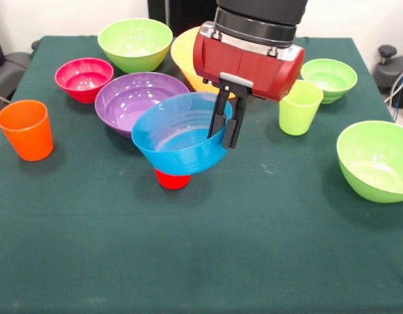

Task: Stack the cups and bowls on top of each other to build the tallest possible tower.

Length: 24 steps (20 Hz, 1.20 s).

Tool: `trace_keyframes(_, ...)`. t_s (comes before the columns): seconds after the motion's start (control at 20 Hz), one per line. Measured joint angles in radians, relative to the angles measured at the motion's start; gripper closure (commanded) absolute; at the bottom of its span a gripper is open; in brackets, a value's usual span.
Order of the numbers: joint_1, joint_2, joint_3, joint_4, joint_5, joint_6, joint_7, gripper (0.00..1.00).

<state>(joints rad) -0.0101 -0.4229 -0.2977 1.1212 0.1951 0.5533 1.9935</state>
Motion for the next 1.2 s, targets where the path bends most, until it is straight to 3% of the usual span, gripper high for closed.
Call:
trace_keyframes(0.3, -0.020, -0.023, 0.020, 0.033, 0.000, 0.000, 0.000, 1.00)
trace_keyframes(0.85, -0.038, -0.126, 0.046, 0.205, -0.017, 0.000, 0.000, 1.00)
trace_keyframes(1.2, -0.038, -0.161, 0.051, 0.216, -0.045, 0.000, 0.000, 1.00)
